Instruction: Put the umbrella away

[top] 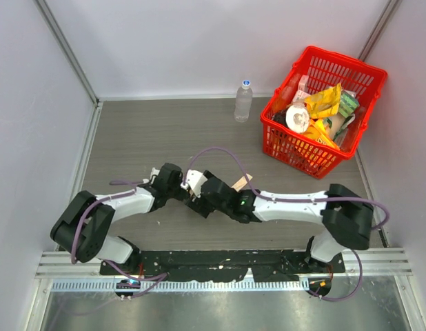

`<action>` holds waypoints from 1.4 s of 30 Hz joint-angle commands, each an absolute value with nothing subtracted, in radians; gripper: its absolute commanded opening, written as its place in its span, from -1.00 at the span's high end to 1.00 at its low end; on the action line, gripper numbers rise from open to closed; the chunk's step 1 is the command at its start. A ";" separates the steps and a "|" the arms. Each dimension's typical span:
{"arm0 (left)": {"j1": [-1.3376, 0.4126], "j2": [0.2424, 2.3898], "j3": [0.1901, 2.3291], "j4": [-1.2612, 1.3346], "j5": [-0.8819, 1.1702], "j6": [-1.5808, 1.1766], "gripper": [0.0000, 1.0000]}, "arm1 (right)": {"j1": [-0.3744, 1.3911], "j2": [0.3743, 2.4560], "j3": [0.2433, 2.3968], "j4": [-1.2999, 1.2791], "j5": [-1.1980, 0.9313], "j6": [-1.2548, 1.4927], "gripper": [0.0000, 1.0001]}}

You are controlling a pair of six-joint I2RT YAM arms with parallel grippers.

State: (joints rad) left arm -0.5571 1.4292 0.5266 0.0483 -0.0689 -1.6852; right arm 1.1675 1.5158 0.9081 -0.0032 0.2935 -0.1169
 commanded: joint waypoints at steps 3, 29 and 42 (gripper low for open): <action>-0.558 1.442 0.462 -0.227 -0.167 -1.654 1.00 | 1.163 1.658 0.962 0.153 0.279 -0.210 -0.66; -0.572 1.358 0.448 -0.201 -0.087 -1.672 1.00 | 1.075 1.941 0.969 0.077 0.276 -0.200 0.99; -0.422 0.924 0.220 -0.054 -0.144 -1.507 -0.99 | 0.977 1.919 0.913 0.006 -0.152 0.032 0.99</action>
State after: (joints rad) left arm -0.4633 1.0363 0.3084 -0.0185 -0.1215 -1.6085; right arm 1.0107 1.8317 0.9894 0.2100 0.0616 -0.1513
